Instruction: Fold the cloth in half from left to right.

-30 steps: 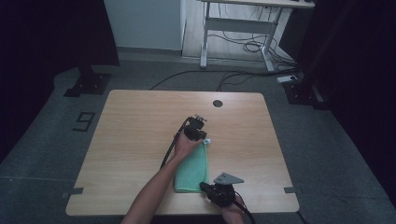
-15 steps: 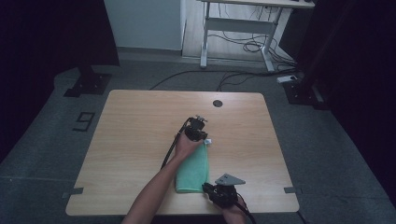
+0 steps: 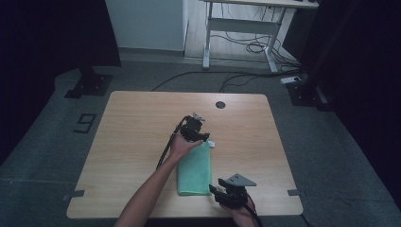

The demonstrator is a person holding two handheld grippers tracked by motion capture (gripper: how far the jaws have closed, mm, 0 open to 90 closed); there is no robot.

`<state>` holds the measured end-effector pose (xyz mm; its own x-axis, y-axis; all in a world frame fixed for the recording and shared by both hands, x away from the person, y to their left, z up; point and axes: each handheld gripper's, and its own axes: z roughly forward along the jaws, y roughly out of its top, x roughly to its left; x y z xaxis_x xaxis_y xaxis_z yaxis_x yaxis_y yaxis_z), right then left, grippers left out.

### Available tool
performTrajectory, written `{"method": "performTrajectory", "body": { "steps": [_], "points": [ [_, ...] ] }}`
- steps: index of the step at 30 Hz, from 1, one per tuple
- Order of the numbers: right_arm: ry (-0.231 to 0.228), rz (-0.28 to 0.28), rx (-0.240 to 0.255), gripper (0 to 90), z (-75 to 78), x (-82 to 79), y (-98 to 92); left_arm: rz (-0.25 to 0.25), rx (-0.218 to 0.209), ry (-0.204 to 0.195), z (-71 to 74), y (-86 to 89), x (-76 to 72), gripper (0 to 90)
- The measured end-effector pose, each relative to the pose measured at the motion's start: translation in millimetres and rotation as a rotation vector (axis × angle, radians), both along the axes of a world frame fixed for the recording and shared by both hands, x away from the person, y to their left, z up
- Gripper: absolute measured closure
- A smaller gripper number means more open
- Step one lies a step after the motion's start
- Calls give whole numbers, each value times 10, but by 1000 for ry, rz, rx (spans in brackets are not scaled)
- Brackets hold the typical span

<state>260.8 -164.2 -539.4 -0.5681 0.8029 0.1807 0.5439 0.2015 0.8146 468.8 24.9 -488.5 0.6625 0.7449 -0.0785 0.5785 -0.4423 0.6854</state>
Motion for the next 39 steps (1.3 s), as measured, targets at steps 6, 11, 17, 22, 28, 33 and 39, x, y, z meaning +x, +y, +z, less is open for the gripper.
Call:
{"method": "performTrajectory", "body": {
  "steps": [6, 11, 17, 22, 28, 33, 39],
  "points": [
    [-18, 54, 43, 598, 47, 84, 25, 14, -21, 3, 12, 205, -113, 484],
    [-36, 119, 16, 617, 53, 223, 252, 21, -6, 30, -80, 362, -155, 507],
    [0, 162, -47, 581, -56, 388, 491, 52, 31, 71, -278, 476, -87, 521],
    [-1, 155, -109, 560, -127, 363, 512, 72, 29, 92, -418, 569, 9, 542],
    [-28, 157, -168, 554, -120, 300, 530, 73, 35, 54, -446, 560, 35, 567],
    [-17, 161, -149, 560, -120, 317, 509, 61, 43, 53, -414, 568, 23, 561],
    [17, 159, -107, 579, -116, 356, 467, 21, 20, 26, -274, 678, -38, 587]
  ]
}}
